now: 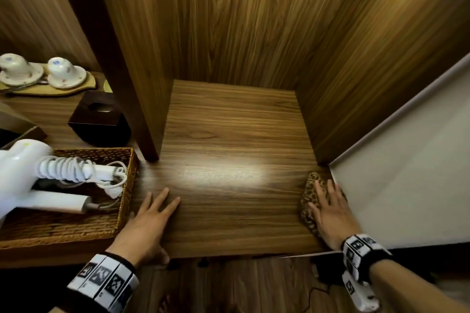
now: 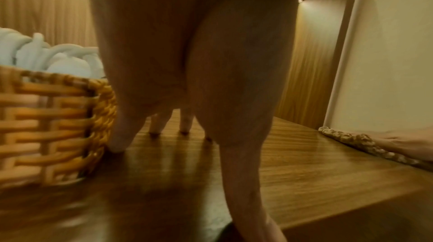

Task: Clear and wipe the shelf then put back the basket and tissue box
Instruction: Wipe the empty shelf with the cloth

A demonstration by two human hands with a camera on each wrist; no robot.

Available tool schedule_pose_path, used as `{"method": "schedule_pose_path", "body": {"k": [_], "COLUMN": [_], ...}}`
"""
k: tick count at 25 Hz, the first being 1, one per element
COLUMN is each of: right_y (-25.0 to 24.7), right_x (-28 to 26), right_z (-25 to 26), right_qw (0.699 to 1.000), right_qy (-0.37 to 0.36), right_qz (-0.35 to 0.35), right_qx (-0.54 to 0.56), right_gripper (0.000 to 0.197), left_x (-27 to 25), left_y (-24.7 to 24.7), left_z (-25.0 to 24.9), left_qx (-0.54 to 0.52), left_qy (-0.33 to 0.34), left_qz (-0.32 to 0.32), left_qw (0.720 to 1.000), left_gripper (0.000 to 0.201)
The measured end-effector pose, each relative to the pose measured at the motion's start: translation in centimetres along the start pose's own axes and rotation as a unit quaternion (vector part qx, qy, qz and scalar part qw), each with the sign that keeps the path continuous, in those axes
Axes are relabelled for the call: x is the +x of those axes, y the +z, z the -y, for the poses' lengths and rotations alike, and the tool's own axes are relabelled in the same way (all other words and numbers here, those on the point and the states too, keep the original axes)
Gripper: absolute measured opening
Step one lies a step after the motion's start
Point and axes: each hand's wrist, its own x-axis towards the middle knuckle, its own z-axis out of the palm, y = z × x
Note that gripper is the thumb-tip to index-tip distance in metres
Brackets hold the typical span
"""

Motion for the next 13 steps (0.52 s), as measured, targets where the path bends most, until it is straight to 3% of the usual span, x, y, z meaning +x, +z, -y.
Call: {"method": "schedule_pose_path", "body": {"k": [2, 4, 6, 8, 10, 13], "right_y": [-0.1, 0.3, 0.8, 1.8, 3.0, 1.9], "right_x": [1.4, 1.7, 0.3, -2.7, -5.4, -3.7], "right_z": [2.4, 7.9, 15.0, 20.5, 21.9, 17.8], "right_qw": [0.998, 0.997, 0.999, 0.983, 0.96, 0.969], "right_qy": [0.058, 0.075, -0.024, -0.184, -0.278, -0.243], "right_qz": [-0.007, -0.003, -0.013, -0.002, 0.028, -0.012], "right_qx": [0.019, 0.033, 0.03, 0.016, -0.02, -0.04], "right_gripper": [0.086, 0.07, 0.069, 0.072, 0.074, 0.076], "left_x": [0.2, 0.5, 0.4, 0.2, 0.1, 0.3], "left_y": [0.3, 0.6, 0.6, 0.6, 0.2, -0.2], "left_z": [0.3, 0.5, 0.3, 0.3, 0.5, 0.7], "left_qx": [-0.031, -0.045, -0.047, -0.052, -0.06, -0.071], "left_qy": [-0.001, 0.0, -0.004, -0.006, -0.007, 0.012], "left_qz": [0.003, -0.008, -0.017, -0.021, -0.015, -0.004], "left_qw": [1.0, 0.999, 0.999, 0.998, 0.998, 0.997], "left_gripper": [0.145, 0.148, 0.149, 0.152, 0.155, 0.154]}}
